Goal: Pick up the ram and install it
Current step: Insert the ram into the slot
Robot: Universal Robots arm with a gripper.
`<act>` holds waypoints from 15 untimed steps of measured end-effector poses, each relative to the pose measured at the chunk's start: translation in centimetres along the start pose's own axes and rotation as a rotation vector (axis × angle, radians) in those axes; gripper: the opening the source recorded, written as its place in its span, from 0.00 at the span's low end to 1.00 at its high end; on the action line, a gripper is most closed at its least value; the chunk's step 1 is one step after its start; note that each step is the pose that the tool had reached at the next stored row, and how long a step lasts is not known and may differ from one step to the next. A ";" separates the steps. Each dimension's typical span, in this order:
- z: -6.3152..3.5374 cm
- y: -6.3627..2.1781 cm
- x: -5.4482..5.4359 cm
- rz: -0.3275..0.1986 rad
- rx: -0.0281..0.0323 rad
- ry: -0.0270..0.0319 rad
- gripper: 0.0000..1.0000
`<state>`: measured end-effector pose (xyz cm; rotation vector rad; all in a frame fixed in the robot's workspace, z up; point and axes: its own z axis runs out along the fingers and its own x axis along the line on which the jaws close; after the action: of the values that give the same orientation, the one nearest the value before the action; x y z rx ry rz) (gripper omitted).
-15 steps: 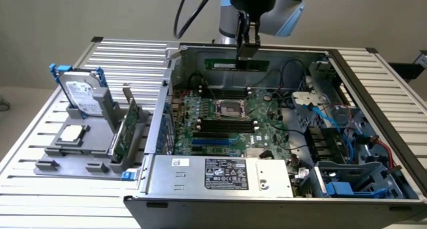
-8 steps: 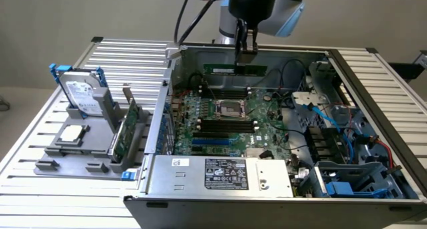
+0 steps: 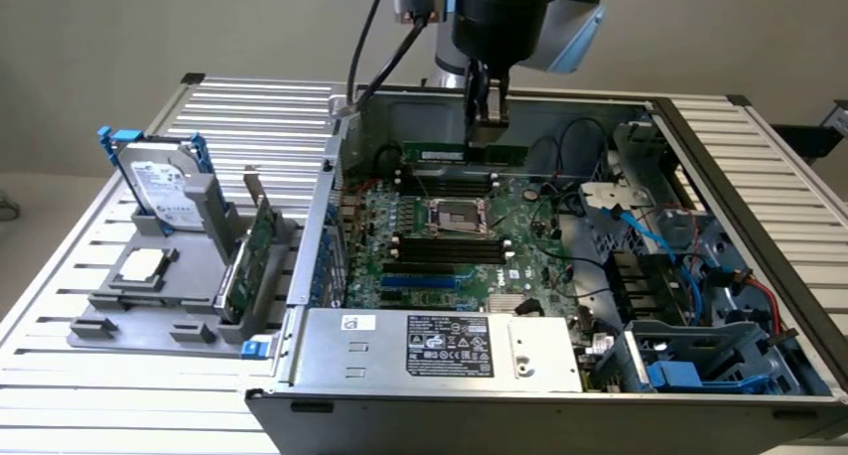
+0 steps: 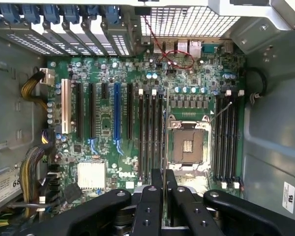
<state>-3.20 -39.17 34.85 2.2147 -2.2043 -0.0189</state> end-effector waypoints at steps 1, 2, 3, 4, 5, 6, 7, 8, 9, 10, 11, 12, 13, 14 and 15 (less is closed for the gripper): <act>0.18 0.00 0.2 0.000 0.0000 -0.0001 0.14; 0.37 0.00 0.3 -0.001 0.0000 -0.0001 0.14; 0.55 -0.01 0.5 -0.001 0.0000 -0.0001 0.14; 0.73 -0.01 0.7 -0.001 0.0000 -0.0002 0.14; 0.92 -0.01 0.9 -0.002 -0.0001 -0.0002 0.14; 1.10 -0.02 1.1 -0.002 -0.0003 -0.0001 0.14; 1.28 -0.02 1.3 -0.003 -0.0006 0.0000 0.14; 1.46 -0.02 1.5 -0.003 -0.0007 -0.0001 0.14; 1.65 -0.02 1.7 -0.004 -0.0010 -0.0001 0.14; 1.83 -0.03 1.9 -0.004 -0.0013 0.0001 0.14; 2.02 -0.03 2.1 -0.005 -0.0014 0.0000 0.14; 2.20 -0.03 2.3 -0.005 -0.0015 0.0000 0.14; 2.39 -0.04 2.4 -0.006 -0.0014 -0.0002 0.14; 2.57 -0.04 2.6 -0.006 -0.0014 -0.0003 0.14; 2.74 -0.04 2.7 -0.006 -0.0015 0.0000 0.14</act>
<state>-3.20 -41.91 32.11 2.2208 -2.1966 -0.0206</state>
